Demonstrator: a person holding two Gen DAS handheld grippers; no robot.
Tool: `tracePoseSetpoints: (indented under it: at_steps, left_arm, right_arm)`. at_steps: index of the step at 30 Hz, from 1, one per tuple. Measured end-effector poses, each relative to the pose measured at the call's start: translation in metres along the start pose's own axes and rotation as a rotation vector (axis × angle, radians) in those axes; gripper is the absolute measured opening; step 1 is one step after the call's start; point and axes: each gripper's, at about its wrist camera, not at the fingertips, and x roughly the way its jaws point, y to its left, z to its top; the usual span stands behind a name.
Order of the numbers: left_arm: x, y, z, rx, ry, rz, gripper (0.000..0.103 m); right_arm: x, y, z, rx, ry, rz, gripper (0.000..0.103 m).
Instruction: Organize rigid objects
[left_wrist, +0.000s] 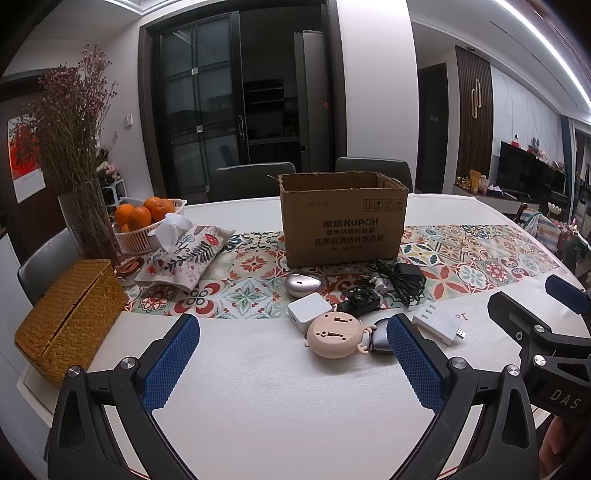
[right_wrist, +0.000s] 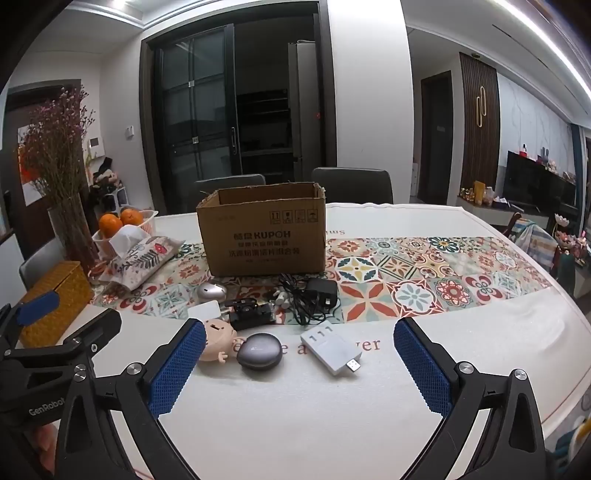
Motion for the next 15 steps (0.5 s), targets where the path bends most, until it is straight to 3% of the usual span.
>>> tracePoseSetpoints:
  at_steps: [15]
  left_arm:
    - [0.0006, -0.0001, 0.0005, 0.002, -0.002, -0.003, 0.103]
  right_arm:
    - [0.0011, 0.0003, 0.0, 0.001, 0.003, 0.002, 0.103]
